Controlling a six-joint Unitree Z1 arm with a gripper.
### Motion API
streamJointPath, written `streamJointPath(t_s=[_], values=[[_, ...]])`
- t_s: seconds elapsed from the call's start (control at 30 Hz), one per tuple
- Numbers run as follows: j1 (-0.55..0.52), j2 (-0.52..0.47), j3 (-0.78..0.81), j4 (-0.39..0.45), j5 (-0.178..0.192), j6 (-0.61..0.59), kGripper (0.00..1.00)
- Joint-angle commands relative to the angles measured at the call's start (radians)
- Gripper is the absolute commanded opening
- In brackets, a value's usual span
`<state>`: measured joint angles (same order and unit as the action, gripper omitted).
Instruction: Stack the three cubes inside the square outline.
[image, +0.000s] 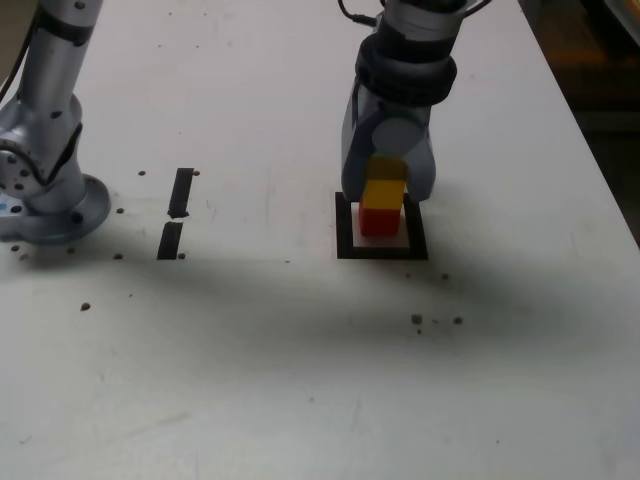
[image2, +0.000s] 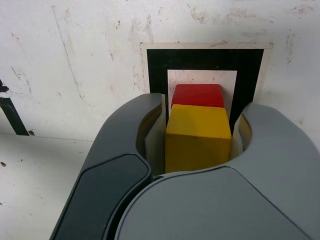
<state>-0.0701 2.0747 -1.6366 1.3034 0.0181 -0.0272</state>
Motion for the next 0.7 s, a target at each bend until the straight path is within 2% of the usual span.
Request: streamJointPath(t_s=[0.0,0.1,0.17,0.23,0.27,0.33,0.4,0.53,0.67], values=[[0.001,0.004,0.001,-0.001,-0.001,0.002,0.35],[0.003,0.004,0.004,-0.003,-0.001,0.003,0.38],[0.005,0.003,0.007,-0.004,-0.003,0.003,0.45],[0.007,0.002,0.009,-0.005,-0.005,0.004,0.58],[0.007,0.0,0.01,-0.004,-0.007,0.004,0.69],[0.007,-0.002,0.009,0.0,-0.009,0.004,0.85],[0.007,-0.009,0.006,0.011,-0.01,0.003,0.95],[0.007,-0.046,-0.012,0.054,-0.005,-0.004,1.0],[0.009,-0.1,-0.06,0.132,0.024,-0.016,1.0]])
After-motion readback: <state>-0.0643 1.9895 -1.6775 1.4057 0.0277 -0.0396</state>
